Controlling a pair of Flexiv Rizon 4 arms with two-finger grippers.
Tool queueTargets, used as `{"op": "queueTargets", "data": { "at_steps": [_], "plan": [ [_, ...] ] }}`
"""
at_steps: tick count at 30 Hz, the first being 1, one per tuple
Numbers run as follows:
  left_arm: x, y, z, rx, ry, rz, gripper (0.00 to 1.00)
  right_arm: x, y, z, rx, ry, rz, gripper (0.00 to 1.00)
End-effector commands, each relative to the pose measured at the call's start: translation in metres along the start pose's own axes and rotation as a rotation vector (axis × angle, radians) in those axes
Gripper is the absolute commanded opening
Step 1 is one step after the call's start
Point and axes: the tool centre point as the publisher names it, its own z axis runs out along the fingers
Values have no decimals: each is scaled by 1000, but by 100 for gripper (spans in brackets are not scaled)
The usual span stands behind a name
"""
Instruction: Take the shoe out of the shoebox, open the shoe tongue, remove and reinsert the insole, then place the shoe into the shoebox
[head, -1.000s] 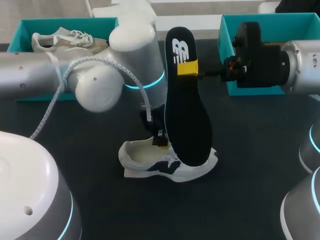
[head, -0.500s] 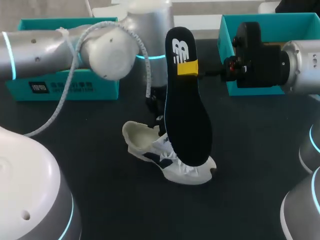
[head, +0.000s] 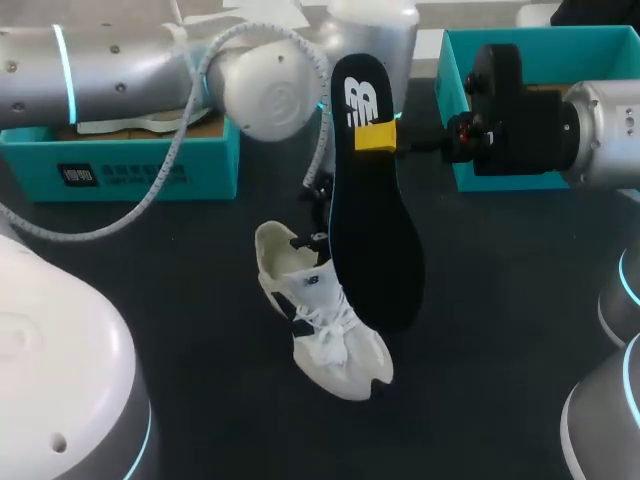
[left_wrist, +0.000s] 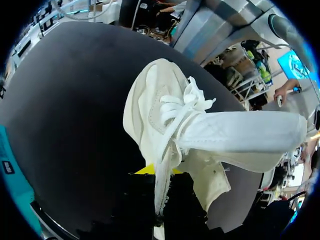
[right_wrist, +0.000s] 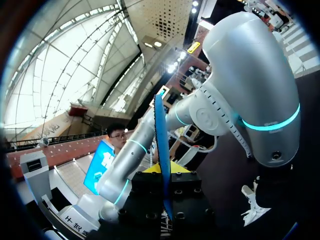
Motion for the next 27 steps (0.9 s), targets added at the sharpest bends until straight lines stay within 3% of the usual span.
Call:
{"op": "queueTargets", "data": {
  "at_steps": [1, 8, 9, 18, 27],
  "plan": [
    [-6, -2, -4, -167, 208, 401, 0, 0, 1, 3, 2, -4, 2, 0],
    [-6, -2, -4, -167, 208, 401, 0, 0, 1, 3, 2, -4, 2, 0],
    [-8, 1, -6, -202, 213, 412, 0, 0, 1, 3, 2, -4, 2, 0],
    [-16, 33, -23, -173, 116, 348, 0, 0, 1, 3, 2, -4, 2, 0],
    [-40, 37, -24, -222, 125, 426, 0, 0, 1, 3, 2, -4, 2, 0]
  ]
}}
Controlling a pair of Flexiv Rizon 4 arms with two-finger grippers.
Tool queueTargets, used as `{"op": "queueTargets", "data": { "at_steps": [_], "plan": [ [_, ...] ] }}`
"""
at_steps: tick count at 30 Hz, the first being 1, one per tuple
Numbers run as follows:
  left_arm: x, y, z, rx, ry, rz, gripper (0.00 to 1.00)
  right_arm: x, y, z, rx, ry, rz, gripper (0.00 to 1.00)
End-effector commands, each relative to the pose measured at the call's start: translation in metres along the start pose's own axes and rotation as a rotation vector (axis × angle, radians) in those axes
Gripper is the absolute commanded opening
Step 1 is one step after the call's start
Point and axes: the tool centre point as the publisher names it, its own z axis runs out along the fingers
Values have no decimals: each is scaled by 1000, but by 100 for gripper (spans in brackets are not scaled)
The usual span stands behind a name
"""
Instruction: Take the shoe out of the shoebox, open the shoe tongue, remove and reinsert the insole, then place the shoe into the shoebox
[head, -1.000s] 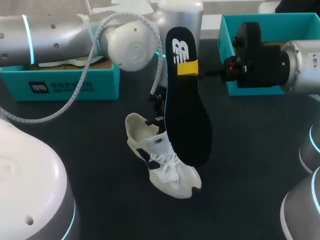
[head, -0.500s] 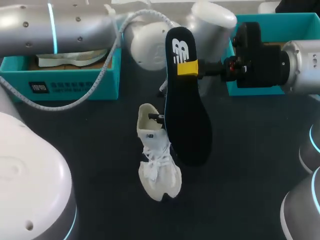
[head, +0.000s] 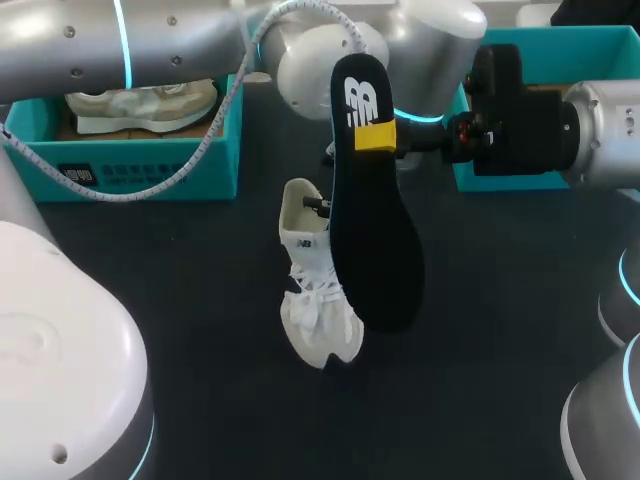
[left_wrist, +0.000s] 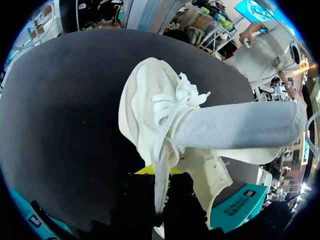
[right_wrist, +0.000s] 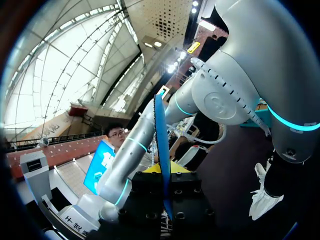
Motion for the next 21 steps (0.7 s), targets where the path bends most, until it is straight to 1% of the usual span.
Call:
{"op": "queueTargets", "data": {
  "at_steps": [1, 7, 13, 17, 19, 21],
  "plan": [
    [-14, 2, -2, -28, 1, 17, 0, 0, 1, 3, 2, -4, 2, 0],
    [-30, 6, 2, -53, 4, 6, 0, 0, 1, 3, 2, -4, 2, 0],
    [-32, 1, 9, -33, -6, -64, 0, 0, 1, 3, 2, -4, 2, 0],
    [-34, -1, 22, -27, 11, -65, 0, 0, 1, 3, 2, -4, 2, 0],
    [-36, 0, 29, -34, 33, -76, 0, 0, 1, 3, 2, -4, 2, 0],
    [-37, 2, 34, -31, 27, -78, 0, 0, 1, 3, 2, -4, 2, 0]
  ]
}}
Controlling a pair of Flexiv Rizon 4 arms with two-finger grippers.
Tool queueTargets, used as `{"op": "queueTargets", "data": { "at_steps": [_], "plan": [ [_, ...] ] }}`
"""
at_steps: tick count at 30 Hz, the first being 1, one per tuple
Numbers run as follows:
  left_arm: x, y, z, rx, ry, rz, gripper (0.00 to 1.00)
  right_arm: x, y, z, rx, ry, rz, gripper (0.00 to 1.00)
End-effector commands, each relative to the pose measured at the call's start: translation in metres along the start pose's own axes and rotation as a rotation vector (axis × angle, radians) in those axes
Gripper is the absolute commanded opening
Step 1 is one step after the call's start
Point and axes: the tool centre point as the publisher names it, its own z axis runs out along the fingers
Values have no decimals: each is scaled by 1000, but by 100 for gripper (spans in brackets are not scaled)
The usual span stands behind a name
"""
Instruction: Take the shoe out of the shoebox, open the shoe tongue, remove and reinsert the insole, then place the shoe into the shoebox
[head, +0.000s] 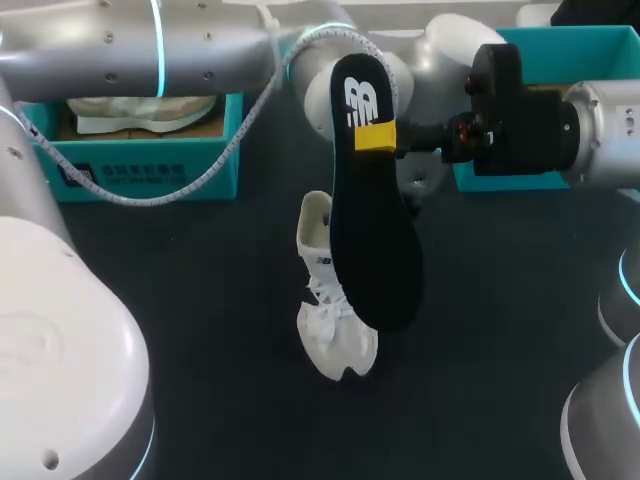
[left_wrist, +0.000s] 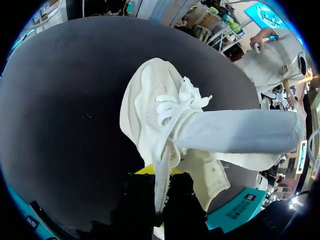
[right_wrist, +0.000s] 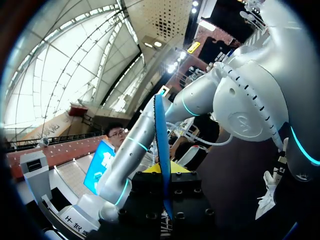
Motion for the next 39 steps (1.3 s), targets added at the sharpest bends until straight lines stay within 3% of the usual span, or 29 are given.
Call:
{"op": "queueTargets", "data": {
  "at_steps": [1, 8, 9, 10, 11, 12, 13, 16, 26, 33, 39],
  "plan": [
    [-8, 2, 11, 0, 5, 0, 0, 0, 1, 3, 2, -4, 2, 0],
    [-15, 3, 22, 15, 7, -1, 0, 0, 1, 3, 2, -4, 2, 0],
    [-15, 2, 23, 16, 10, 3, 8, 0, 1, 3, 2, -4, 2, 0],
    [-16, 1, 23, 18, 9, 6, 28, 0, 1, 3, 2, -4, 2, 0],
    [-15, 0, 23, 20, 3, 9, 56, 0, 1, 3, 2, -4, 2, 0],
    [-15, -1, 22, 22, -15, 8, 97, 0, 1, 3, 2, -4, 2, 0],
    [-13, -1, 21, 19, -36, 1, 100, 0, 1, 3, 2, -4, 2, 0],
    [-12, 1, 16, 16, -64, -1, 100, 0, 1, 3, 2, -4, 2, 0],
    [5, 18, -29, -56, -266, -46, 100, 0, 1, 3, 2, -4, 2, 0],
    [23, 33, -66, -153, -569, -18, 100, 0, 1, 3, 2, -4, 2, 0],
    [36, 40, -87, -172, -784, 5, 100, 0, 1, 3, 2, -4, 2, 0]
  ]
}}
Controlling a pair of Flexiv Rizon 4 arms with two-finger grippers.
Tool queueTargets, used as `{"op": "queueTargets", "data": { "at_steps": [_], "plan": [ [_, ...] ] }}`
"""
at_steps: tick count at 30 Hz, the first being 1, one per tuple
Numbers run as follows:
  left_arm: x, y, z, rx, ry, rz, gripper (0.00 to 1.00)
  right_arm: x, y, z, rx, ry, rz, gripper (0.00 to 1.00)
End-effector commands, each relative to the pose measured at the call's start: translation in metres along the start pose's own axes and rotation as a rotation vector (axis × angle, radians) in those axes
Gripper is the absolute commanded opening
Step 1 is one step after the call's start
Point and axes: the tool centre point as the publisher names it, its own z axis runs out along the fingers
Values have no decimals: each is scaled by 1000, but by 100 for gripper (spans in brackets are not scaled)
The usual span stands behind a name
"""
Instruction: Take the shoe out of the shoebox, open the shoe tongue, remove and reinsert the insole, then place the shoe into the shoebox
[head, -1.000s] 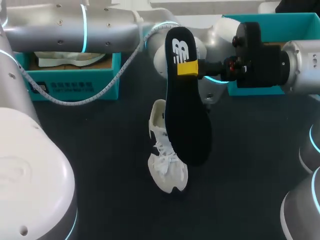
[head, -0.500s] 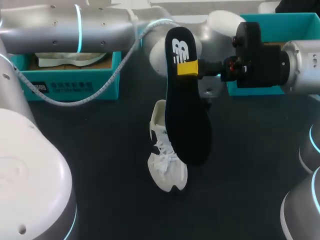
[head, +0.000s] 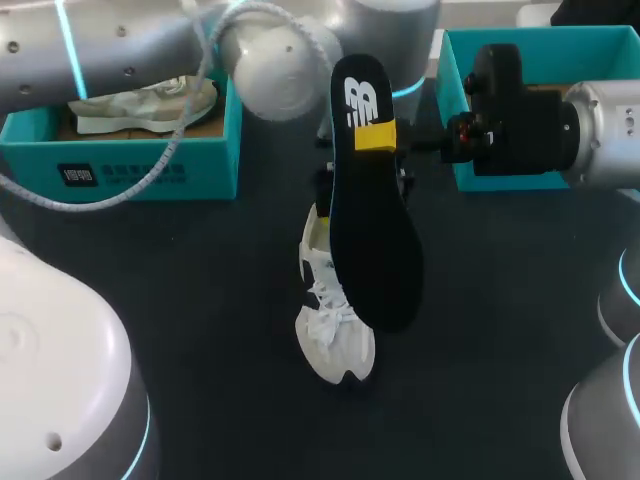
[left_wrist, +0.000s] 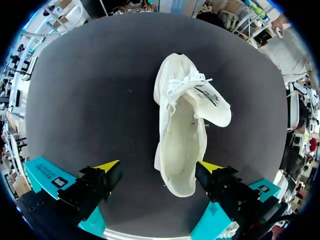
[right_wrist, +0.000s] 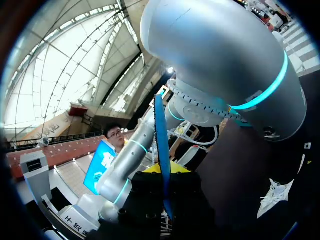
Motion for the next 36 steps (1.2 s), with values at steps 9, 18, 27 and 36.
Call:
{"op": "queueTargets", "data": {
  "at_steps": [9, 18, 27, 36],
  "plan": [
    [37, 14, -30, 19, -675, 80, 100, 0, 1, 3, 2, -4, 2, 0],
    [50, 16, -41, 54, -893, 178, 100, 0, 1, 3, 2, -4, 2, 0],
    [67, 14, -56, 56, -954, 224, 100, 0, 1, 3, 2, -4, 2, 0],
    [67, 14, -56, 56, -954, 224, 100, 0, 1, 3, 2, -4, 2, 0]
  ]
}}
